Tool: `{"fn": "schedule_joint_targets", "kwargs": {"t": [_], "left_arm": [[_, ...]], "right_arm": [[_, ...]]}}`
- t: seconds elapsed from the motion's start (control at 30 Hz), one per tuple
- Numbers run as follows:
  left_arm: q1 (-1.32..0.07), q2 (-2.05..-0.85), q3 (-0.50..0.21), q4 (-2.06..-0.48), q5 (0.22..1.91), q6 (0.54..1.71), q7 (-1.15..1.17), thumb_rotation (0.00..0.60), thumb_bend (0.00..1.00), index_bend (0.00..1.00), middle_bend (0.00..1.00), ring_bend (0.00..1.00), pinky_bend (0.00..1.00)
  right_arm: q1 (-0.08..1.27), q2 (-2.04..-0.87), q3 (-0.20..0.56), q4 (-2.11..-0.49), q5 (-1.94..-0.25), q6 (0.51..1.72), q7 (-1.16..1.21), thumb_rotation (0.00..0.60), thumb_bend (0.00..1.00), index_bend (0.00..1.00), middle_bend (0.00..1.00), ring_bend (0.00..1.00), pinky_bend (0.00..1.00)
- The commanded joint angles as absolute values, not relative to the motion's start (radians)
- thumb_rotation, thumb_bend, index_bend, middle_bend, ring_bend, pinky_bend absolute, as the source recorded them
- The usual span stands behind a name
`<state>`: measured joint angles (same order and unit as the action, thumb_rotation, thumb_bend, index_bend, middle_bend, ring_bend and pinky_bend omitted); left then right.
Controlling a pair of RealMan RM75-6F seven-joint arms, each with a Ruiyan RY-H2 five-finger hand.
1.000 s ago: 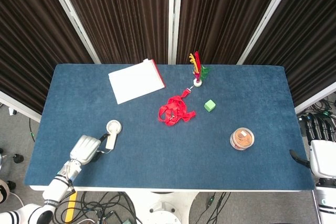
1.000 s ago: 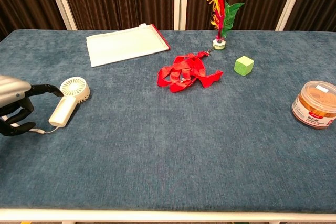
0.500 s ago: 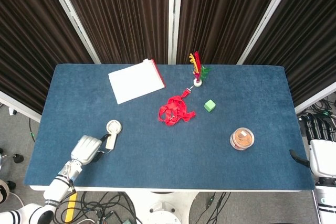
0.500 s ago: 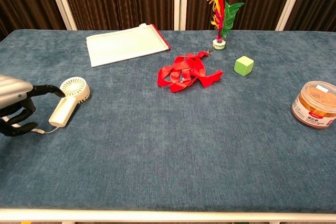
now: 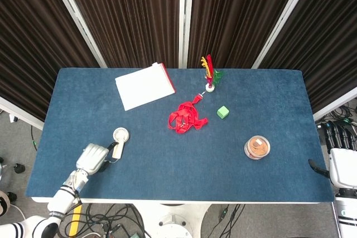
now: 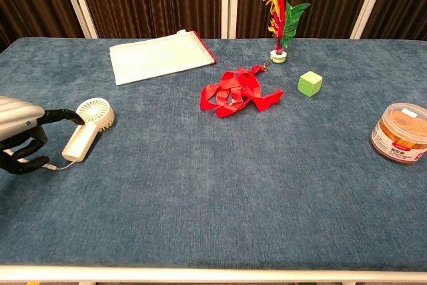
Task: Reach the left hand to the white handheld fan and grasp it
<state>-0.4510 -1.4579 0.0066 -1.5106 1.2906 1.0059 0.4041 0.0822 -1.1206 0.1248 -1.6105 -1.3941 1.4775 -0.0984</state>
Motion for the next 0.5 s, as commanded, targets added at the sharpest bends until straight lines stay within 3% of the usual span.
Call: {"fn": "schedule_joint_targets", "kwargs": {"t": [0.03, 0.5], "left_arm": [[-0.451, -1.458, 0.009, -1.511, 1.289, 1.006, 0.406, 0.600, 0.42, 0.16, 0.80, 0.83, 0.78], [-0.460, -1.471, 0.024, -1.492, 1.270, 0.985, 0.428, 0.600, 0.42, 0.16, 0.80, 0.83, 0.78]], "right_arm": [[0.082, -1.120, 0.125, -1.611, -1.393, 1.477, -0.099, 0.600, 0.08, 0.00, 0.00, 0.00, 0.00], [0.083, -1.121, 0.121, -1.610, -1.390, 1.469, -0.098, 0.600, 0.08, 0.00, 0.00, 0.00, 0.00]]}}
